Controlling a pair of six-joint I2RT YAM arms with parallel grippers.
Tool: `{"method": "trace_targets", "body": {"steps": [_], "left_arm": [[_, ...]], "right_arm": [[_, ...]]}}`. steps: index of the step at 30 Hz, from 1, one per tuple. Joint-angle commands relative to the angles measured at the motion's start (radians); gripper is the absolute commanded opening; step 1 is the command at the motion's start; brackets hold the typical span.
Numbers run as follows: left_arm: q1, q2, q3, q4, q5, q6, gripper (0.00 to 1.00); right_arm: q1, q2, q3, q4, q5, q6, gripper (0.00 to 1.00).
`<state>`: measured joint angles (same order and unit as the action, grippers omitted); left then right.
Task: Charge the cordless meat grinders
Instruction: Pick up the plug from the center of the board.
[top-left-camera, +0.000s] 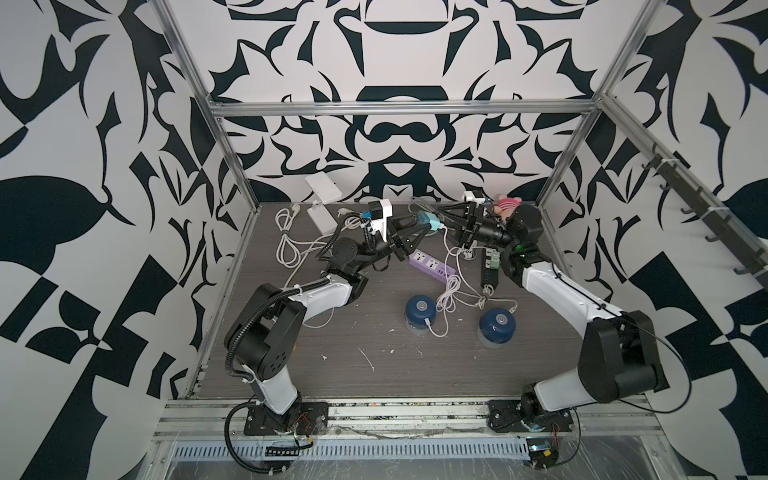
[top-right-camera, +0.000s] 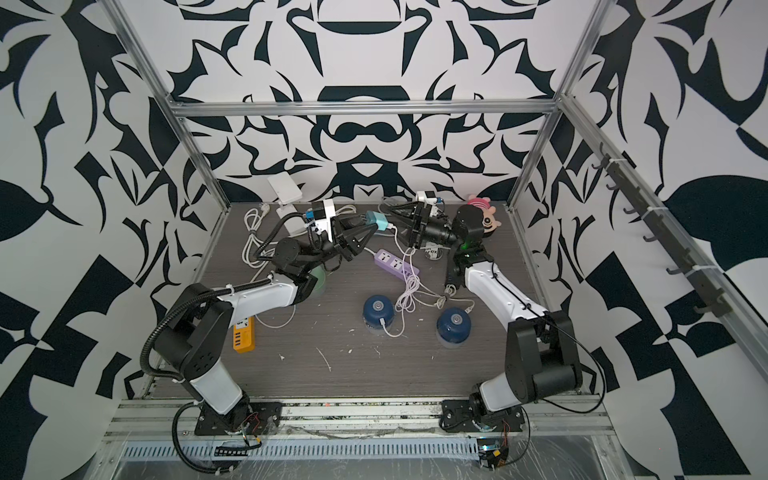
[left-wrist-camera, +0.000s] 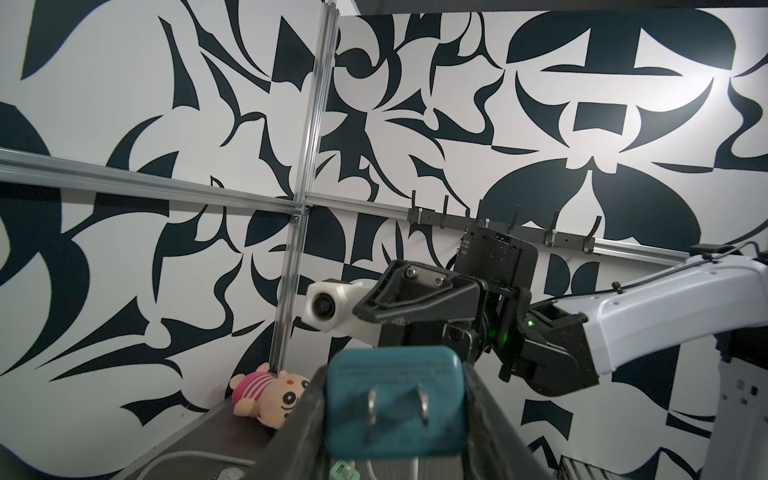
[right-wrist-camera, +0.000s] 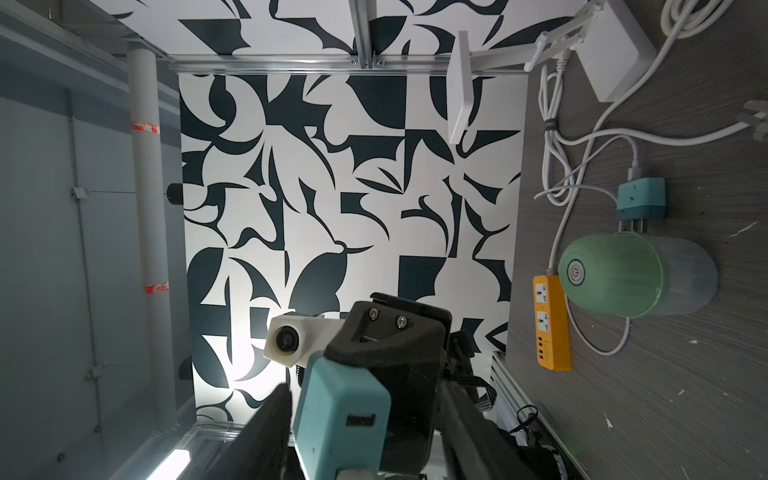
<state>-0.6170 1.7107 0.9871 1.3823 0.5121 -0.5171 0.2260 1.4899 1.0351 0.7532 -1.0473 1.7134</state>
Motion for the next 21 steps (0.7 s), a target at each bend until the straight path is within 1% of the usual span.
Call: {"method": "trace_targets", "body": {"steps": [1, 8, 12, 14, 17, 20, 21], "left_arm": [[-0.006, 0.011, 0.038, 0.06, 0.007, -0.022, 0.0], [-0.015, 0.013, 0.039, 0.059, 0.012, -0.03, 0.0], [-0.015, 0.013, 0.035, 0.059, 0.005, -0.029, 0.0], [-0.015, 0.013, 0.034, 0.06, 0.001, -0.027, 0.0], [-0.015, 0.015, 0.035, 0.059, -0.007, -0.027, 0.0], [-0.015, 0.017, 0.035, 0.059, -0.019, -0.026, 0.0], [-0.015, 0.017, 0.036, 0.059, -0.023, -0.025, 0.0]], "right_arm": [[0.03, 0.005, 0.052, 0.162, -0.018, 0.092, 0.57], [0.057, 0.057, 0.084, 0.322, 0.001, 0.224, 0.5], [0.065, 0.085, 0.093, 0.445, 0.022, 0.324, 0.43], [0.068, 0.084, 0.097, 0.462, 0.025, 0.337, 0.38], [0.07, 0.071, 0.097, 0.456, 0.027, 0.338, 0.35], [0.071, 0.053, 0.093, 0.451, 0.026, 0.339, 0.34], [0.071, 0.045, 0.091, 0.448, 0.025, 0.34, 0.36]]}}
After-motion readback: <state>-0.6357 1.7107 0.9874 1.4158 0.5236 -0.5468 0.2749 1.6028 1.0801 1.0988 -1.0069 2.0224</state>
